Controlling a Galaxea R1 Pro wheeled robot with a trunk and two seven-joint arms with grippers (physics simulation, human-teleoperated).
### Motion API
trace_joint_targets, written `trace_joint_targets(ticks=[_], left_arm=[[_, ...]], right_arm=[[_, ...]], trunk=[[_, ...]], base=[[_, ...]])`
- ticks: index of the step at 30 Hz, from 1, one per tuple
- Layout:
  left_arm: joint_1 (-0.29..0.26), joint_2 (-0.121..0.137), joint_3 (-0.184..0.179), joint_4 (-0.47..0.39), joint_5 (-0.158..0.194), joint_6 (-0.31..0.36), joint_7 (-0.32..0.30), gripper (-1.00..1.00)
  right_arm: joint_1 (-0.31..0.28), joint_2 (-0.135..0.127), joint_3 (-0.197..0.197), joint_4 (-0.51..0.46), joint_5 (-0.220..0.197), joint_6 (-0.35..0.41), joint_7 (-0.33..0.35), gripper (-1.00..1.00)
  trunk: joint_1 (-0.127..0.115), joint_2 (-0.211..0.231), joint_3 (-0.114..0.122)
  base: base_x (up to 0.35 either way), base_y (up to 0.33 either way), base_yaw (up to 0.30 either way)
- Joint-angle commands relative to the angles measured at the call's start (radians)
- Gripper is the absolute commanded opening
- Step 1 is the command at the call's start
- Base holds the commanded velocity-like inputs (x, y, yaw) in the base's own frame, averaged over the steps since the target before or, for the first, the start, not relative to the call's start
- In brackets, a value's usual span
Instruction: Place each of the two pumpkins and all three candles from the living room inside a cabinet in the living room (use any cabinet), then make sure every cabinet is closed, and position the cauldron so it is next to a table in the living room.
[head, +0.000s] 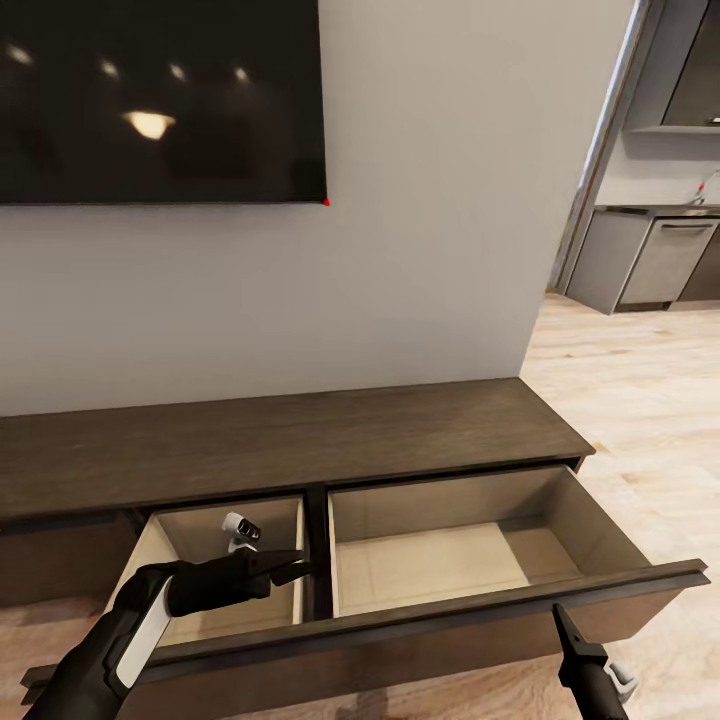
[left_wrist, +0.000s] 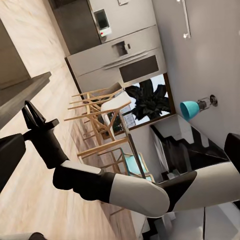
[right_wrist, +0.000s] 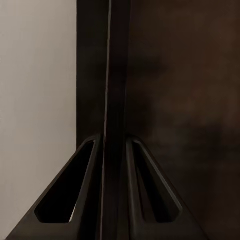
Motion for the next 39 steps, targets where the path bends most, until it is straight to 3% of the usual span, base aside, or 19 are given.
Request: trace_joint_targets(ticks=[1, 12, 13, 39], left_arm=[[-0.001, 0.001, -0.002, 0.0, 0.004, 0.011, -0.001, 1.0], [-0.001, 0.001, -0.002, 0.004, 0.004, 0.01, 0.0, 1.0], [-0.001, 0.001, -0.002, 0.004, 0.004, 0.01, 0.0, 1.0], [-0.001, 0.001, -0.002, 0.005, 0.004, 0.01, 0.0, 1.0]], right_arm=[[0.012, 0.001, 0.092, 0.0, -0.004, 0.018, 0.045, -1.0], [0.012, 0.001, 0.092, 0.0, -0.004, 0.018, 0.046, -1.0], [0.012, 0.001, 0.092, 0.0, -0.003, 0.018, 0.047, 1.0], [0.012, 0.001, 0.092, 0.0, -0.004, 0.018, 0.046, 1.0]], trunk=[[0.0, 0.0, -0.001], [0.0, 0.0, -0.001], [0.0, 0.0, -0.001], [0.0, 0.0, -0.001]], base=[[0.0, 0.0, 0.0], [-0.021, 0.0, 0.0], [-0.002, 0.0, 0.0], [-0.05, 0.0, 0.0]])
